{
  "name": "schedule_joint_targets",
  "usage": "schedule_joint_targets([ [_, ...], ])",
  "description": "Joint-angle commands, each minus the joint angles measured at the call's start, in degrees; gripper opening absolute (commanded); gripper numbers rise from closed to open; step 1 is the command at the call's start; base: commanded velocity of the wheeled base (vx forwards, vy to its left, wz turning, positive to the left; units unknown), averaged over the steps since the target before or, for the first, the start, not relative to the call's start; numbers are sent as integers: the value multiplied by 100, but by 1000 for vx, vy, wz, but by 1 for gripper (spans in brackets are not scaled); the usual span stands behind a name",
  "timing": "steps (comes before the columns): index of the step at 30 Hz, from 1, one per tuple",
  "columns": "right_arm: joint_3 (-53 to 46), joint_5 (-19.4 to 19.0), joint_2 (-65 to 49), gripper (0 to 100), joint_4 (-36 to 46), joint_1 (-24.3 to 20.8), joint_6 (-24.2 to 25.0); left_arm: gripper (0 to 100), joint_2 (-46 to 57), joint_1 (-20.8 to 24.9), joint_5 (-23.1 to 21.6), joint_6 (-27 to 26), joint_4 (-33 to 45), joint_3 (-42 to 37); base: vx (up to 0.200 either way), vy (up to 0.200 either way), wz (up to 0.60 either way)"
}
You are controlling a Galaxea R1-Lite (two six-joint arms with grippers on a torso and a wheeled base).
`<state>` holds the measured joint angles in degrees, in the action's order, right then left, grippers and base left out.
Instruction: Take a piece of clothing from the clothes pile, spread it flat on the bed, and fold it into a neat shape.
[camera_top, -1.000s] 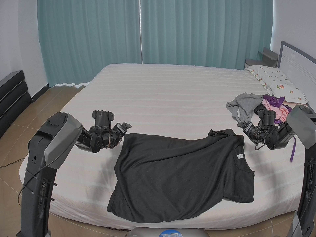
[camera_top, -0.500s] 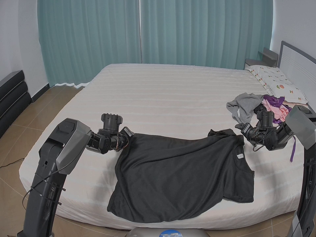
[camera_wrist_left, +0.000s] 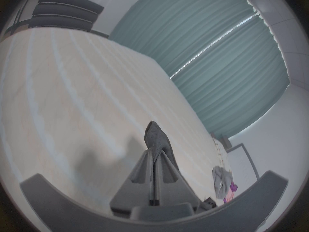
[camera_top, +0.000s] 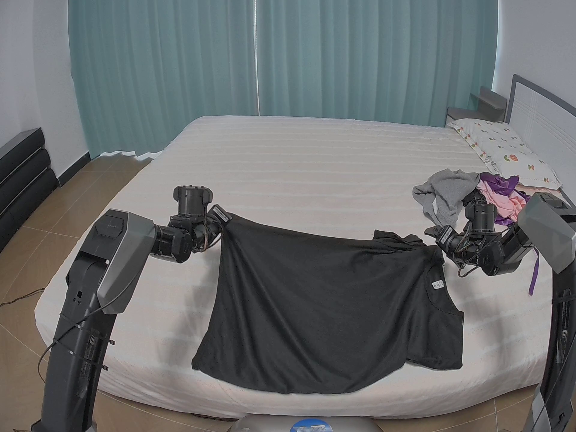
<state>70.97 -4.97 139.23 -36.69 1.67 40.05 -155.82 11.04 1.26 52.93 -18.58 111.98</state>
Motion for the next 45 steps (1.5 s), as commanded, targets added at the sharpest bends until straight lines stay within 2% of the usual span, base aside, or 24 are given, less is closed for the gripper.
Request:
schedule_joint_targets([
  [1, 83, 5, 131, 100, -22, -9, -6, 0, 166, -173, 85, 7, -32, 261, 0, 0, 0],
  [8, 329, 23, 447, 100, -277, -53, -32, 0, 289, -375, 94, 7, -269, 261, 0, 0, 0],
  [17, 751, 5, 860, 100, -215, -281, -67, 0, 157, -366, 94, -2, -234, 201, 0, 0, 0],
  [29, 1463, 23, 1423, 100, -136, -272, -340, 0, 219, -375, 112, -11, -216, -89, 0, 0, 0],
  [30, 1490, 23, 1440, 0, -145, -264, -340, 0, 219, -375, 112, -11, -216, -89, 0, 0, 0],
  [40, 1824, 111, 1458, 0, -119, -255, -278, 0, 210, -366, 112, -11, -216, -115, 0, 0, 0],
  [45, 2184, 392, 1432, 0, -163, -167, -129, 0, 254, -366, 112, -11, -234, -133, 0, 0, 0],
])
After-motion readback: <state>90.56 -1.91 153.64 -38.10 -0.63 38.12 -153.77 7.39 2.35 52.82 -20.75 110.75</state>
